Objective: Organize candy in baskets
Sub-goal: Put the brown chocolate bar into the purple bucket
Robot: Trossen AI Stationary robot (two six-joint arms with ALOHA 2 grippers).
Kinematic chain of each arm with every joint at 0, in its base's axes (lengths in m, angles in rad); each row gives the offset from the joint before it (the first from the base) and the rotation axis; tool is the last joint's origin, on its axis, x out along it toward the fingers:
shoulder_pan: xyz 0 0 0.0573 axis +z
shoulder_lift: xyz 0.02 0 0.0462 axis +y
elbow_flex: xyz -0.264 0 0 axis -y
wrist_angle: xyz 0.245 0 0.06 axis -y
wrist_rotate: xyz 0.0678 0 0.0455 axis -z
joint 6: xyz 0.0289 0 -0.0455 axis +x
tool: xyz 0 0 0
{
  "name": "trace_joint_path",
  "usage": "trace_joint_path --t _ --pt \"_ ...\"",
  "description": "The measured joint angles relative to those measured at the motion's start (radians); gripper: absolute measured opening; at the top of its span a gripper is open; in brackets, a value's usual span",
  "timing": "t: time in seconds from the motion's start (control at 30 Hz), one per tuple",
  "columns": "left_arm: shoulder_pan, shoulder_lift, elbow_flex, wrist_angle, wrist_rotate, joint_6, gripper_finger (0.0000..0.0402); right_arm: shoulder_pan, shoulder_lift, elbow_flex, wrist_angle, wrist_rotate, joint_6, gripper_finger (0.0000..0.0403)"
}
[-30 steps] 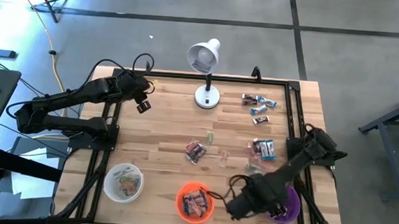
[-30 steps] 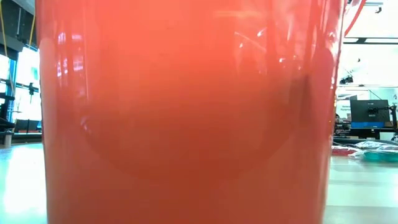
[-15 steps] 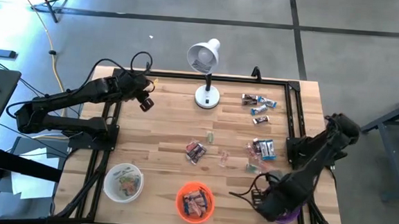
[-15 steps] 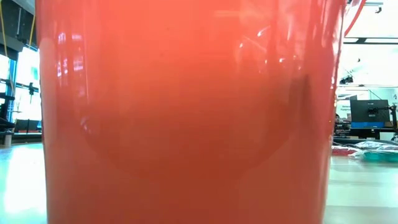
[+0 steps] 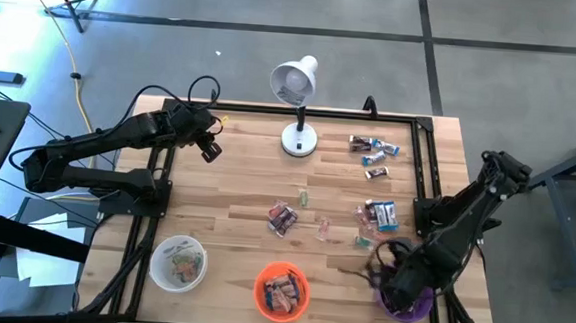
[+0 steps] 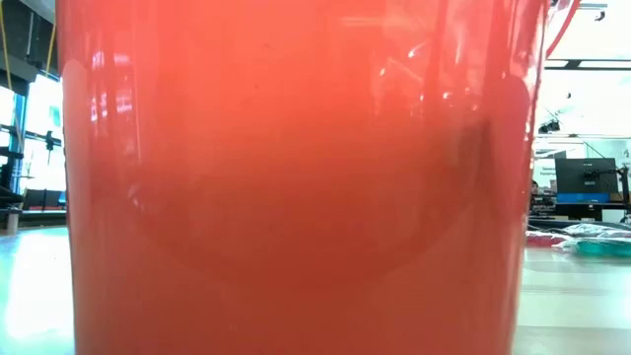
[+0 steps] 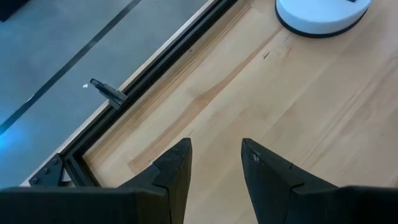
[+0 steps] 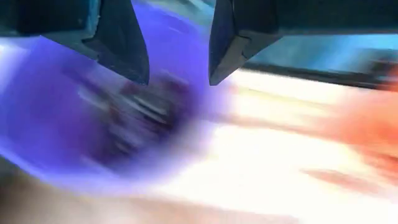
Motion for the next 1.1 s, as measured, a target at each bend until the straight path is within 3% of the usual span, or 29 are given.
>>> trace_joint_path --t 0.13,0.2,0.53,0.73,0.93,1.1 --pt "0.0 0.0 0.0 0.0 0.0 -0.001 0.0129 -0.069 -0.032 0.0 0.088 0.44 -0.08 0.0158" --pt "0.0 0.0 0.0 0.0 0.0 -0.001 0.0129 -0.134 -0.027 0.001 0.105 0.511 -0.144 0.0153" --pt "0.0 0.0 0.0 -0.018 0.004 0.063 0.0129 -0.512 0.192 0.0 0.316 0.353 -0.608 0.014" --pt "0.0 0.0 0.0 -0.052 0.006 0.129 0.0129 -0.644 0.347 0.0 0.551 0.264 -0.67 0.014" --pt "0.001 0.0 0.0 -0.077 0.006 0.222 0.0129 -0.69 0.479 0.0 0.891 0.202 -0.711 0.014" --pt "0.002 0.0 0.0 -0.076 0.006 0.3 0.0129 -0.688 0.529 0.0 0.912 0.173 -0.637 0.014"
